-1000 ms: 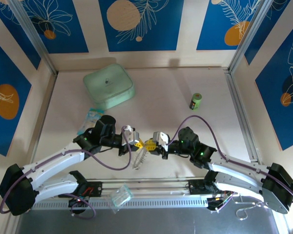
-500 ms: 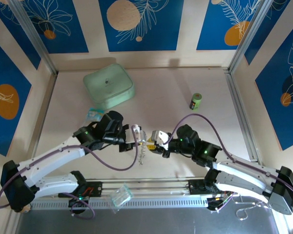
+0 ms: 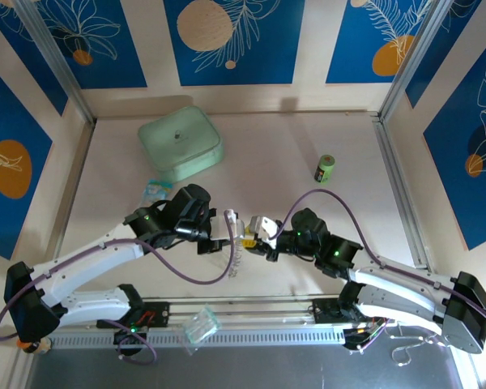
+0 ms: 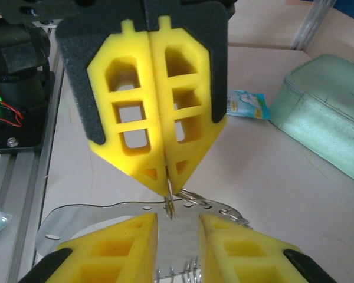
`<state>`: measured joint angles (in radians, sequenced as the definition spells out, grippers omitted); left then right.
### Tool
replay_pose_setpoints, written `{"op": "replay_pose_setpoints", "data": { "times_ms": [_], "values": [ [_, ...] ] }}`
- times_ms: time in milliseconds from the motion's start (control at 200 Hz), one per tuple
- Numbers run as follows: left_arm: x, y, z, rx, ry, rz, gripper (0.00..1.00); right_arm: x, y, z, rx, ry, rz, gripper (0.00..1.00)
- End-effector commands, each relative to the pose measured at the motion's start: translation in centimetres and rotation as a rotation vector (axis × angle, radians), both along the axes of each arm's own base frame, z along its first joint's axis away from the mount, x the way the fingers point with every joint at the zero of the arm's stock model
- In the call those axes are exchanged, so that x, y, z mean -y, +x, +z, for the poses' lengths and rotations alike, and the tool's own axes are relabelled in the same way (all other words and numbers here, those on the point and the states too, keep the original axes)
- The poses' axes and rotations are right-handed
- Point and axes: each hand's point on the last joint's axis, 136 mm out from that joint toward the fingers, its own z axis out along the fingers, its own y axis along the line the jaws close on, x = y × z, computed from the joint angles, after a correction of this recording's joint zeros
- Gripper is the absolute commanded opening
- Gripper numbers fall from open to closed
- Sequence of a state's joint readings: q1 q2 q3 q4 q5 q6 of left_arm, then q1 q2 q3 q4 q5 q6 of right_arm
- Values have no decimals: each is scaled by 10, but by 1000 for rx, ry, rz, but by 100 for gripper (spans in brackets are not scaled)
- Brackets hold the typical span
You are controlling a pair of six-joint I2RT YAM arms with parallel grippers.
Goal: Put the keys on the keyring
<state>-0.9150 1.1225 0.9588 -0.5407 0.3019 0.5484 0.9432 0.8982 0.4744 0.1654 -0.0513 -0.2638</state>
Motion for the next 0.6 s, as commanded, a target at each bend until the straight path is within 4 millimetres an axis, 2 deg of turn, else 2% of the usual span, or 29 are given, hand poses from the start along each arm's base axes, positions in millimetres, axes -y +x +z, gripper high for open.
{"op": "replay_pose_setpoints", "data": {
  "times_ms": [0, 270, 390, 545, 595],
  "values": [
    [6, -2, 12, 2, -28, -12, 0, -5, -8, 1, -3, 34, 43, 27],
    [7, -6, 13, -11, -45, -18, 0, -11, -4, -1, -6, 51, 43, 24],
    [9, -8, 14, -20, -52, -28, 0, -14, -1, 0, 2, 62, 41, 17],
    [9, -10, 14, -32, -56, -32, 0, -14, -1, 0, -6, 83, 47, 0],
    [9, -9, 14, -30, -58, -28, 0, -13, 0, -1, -11, 96, 48, 0]
  ]
}}
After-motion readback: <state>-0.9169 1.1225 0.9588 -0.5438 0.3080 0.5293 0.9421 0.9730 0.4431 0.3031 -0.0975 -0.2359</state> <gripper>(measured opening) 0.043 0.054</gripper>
